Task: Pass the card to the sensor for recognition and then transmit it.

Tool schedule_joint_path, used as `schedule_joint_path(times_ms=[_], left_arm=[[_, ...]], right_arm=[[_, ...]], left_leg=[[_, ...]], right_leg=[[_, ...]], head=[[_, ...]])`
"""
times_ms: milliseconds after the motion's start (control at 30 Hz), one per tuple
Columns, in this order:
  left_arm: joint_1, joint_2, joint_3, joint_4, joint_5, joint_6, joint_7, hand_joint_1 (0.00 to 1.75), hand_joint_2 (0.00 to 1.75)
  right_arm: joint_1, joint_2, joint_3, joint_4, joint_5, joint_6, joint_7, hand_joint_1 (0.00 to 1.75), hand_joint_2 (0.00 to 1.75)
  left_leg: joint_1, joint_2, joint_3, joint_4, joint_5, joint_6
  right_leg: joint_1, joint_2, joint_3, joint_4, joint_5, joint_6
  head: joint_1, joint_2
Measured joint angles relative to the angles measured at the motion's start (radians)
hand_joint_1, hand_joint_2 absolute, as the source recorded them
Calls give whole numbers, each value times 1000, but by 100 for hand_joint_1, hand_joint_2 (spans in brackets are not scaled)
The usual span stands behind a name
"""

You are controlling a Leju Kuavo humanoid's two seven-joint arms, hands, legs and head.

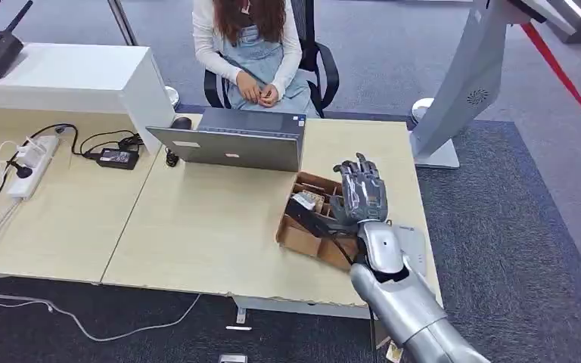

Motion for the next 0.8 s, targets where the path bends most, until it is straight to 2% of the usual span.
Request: schedule_joint_path(times_ms=[333, 800], left_arm=[[-1, 0, -3, 2, 8, 0, 0, 0, 175], [-1, 0, -5, 3, 12, 3, -2, 0, 175]], right_arm=[[-11, 4, 8, 41, -20, 8, 27, 65, 175], [-9, -11, 11, 55, -29, 43, 58, 73, 175]], left_leg=[[0, 0, 0, 0, 0, 0], [0, 0, 0, 0, 0, 0]], right_leg=[[0, 0, 0, 0, 0, 0], [0, 0, 0, 0, 0, 0]], head=[[0, 0], [0, 0]])
